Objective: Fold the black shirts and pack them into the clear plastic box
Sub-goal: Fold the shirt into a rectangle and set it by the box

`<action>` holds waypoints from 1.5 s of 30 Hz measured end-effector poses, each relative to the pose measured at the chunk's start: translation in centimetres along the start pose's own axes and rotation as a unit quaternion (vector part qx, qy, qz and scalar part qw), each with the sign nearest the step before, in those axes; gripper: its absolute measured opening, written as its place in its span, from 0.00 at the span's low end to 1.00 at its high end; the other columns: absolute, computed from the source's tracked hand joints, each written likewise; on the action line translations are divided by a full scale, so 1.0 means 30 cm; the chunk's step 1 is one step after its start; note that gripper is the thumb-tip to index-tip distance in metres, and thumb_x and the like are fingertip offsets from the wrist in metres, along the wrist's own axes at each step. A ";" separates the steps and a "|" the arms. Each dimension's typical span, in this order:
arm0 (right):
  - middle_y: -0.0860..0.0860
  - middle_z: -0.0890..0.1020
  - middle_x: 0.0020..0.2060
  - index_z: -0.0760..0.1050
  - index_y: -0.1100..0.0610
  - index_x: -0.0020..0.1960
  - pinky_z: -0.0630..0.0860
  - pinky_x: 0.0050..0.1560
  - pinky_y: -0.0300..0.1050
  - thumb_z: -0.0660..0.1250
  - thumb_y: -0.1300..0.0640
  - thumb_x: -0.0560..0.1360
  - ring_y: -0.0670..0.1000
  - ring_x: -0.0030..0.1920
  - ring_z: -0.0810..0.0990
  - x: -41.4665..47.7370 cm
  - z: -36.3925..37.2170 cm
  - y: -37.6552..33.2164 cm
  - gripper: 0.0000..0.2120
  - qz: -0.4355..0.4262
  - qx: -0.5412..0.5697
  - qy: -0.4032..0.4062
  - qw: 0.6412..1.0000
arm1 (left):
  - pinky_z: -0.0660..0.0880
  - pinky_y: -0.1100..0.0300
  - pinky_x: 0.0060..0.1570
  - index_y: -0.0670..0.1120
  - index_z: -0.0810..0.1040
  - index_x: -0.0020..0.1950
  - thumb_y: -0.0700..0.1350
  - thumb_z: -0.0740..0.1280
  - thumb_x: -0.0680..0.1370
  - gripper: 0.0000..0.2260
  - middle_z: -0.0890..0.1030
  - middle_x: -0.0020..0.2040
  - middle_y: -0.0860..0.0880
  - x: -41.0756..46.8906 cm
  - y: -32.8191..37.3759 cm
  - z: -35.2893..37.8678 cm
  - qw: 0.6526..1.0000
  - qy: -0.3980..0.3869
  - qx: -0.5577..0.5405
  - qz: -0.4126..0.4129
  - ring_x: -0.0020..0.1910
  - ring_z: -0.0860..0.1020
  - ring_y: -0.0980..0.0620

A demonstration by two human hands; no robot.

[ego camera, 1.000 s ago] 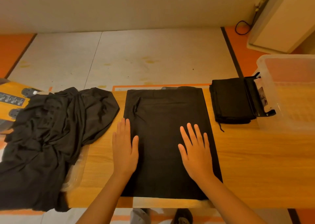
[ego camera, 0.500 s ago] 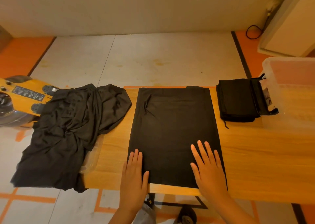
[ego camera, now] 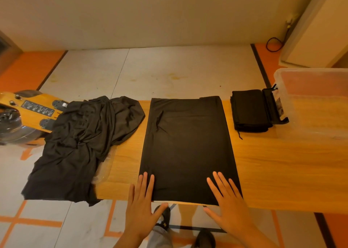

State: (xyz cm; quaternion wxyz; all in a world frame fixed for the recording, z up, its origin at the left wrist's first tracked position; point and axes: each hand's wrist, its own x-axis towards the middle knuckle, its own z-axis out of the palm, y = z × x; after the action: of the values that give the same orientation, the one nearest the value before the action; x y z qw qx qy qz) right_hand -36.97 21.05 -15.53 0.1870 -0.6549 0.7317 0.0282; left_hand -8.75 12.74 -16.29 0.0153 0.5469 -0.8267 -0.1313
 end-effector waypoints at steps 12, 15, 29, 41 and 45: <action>0.56 0.68 0.72 0.42 0.49 0.79 0.44 0.73 0.51 0.86 0.52 0.48 0.54 0.77 0.44 0.031 0.003 0.065 0.72 -0.047 -0.018 0.026 0.998 | 0.48 0.51 0.73 0.47 0.55 0.78 0.51 0.82 0.59 0.55 0.66 0.75 0.43 0.063 -0.045 -0.023 0.990 -0.031 0.072 0.114 0.79 0.45 0.50; 0.57 0.69 0.71 0.42 0.50 0.79 0.45 0.72 0.51 0.85 0.62 0.46 0.55 0.77 0.46 0.001 0.007 0.063 0.73 -0.059 -0.026 0.044 0.997 | 0.48 0.50 0.73 0.49 0.49 0.80 0.39 0.83 0.56 0.61 0.67 0.74 0.43 0.021 -0.033 -0.007 0.993 -0.032 0.065 0.091 0.78 0.47 0.49; 0.42 0.54 0.76 0.56 0.42 0.75 0.48 0.72 0.36 0.59 0.61 0.81 0.44 0.76 0.50 -0.100 -0.144 0.112 0.28 -0.067 0.110 -0.017 0.992 | 0.44 0.63 0.74 0.58 0.56 0.76 0.40 0.60 0.82 0.26 0.53 0.76 0.59 -0.040 -0.047 -0.194 0.988 -0.116 -0.037 0.099 0.77 0.53 0.57; 0.39 0.80 0.47 0.75 0.39 0.54 0.72 0.49 0.29 0.64 0.59 0.79 0.38 0.50 0.77 -0.067 -0.403 0.110 0.14 -0.013 0.257 -0.029 0.966 | 0.75 0.67 0.47 0.56 0.79 0.49 0.35 0.64 0.79 0.15 0.80 0.46 0.65 0.014 0.019 -0.390 0.958 -0.047 -0.281 -0.023 0.48 0.78 0.63; 0.38 0.80 0.44 0.75 0.39 0.48 0.71 0.45 0.30 0.64 0.60 0.78 0.38 0.48 0.77 -0.009 -0.488 0.103 0.14 -0.005 0.278 -0.031 0.960 | 0.77 0.65 0.44 0.49 0.81 0.48 0.36 0.63 0.80 0.10 0.81 0.43 0.59 0.079 0.008 -0.431 0.943 -0.036 -0.329 -0.039 0.46 0.79 0.59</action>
State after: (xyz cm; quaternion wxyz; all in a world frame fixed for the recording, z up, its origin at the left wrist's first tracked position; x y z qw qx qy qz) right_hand -43.40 17.56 -2.47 0.3847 -0.5793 0.7013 -0.1567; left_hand -7.73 8.10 -4.03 0.1595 0.5383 -0.7156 -0.4156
